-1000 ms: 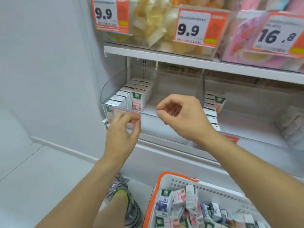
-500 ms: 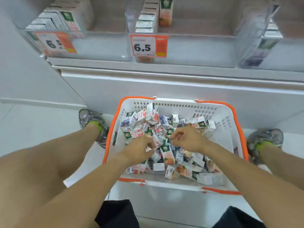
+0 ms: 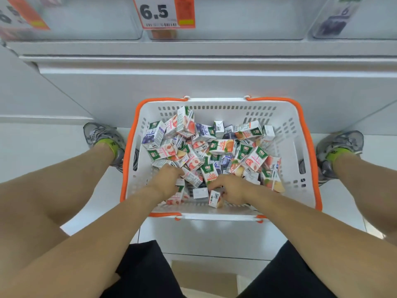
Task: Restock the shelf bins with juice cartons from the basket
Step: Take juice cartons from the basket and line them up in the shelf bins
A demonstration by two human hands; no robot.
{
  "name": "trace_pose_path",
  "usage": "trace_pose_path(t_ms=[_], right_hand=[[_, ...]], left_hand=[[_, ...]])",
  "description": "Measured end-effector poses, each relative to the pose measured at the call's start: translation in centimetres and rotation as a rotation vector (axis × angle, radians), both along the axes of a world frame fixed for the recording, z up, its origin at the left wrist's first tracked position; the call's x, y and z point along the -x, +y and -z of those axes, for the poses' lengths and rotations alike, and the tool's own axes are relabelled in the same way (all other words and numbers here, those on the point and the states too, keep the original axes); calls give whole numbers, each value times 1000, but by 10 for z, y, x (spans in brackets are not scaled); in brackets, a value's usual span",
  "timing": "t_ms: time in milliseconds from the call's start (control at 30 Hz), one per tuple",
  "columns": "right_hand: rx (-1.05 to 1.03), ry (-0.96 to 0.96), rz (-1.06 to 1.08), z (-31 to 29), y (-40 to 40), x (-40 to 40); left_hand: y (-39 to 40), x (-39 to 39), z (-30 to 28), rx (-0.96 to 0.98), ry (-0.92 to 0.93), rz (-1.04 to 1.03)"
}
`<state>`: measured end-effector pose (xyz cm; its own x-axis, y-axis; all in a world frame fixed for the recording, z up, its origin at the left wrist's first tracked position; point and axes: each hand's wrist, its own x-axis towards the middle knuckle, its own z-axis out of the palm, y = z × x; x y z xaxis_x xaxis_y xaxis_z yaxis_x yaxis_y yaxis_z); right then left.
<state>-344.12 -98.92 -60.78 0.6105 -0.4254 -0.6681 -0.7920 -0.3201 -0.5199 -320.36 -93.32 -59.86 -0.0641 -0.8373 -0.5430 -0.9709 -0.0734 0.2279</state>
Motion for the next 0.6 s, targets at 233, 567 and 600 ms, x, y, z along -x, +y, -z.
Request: trace_pose_path(t_ms=[233, 567, 600], right_hand=[[74, 32, -144, 1, -3, -9], [-9, -191, 309, -60, -42, 0], [-8, -219, 386, -64, -46, 1]], left_hand=[[-4, 2, -15, -42, 150, -107], [-27, -6, -55, 8, 657, -666], [-29, -6, -57, 15, 664, -707]])
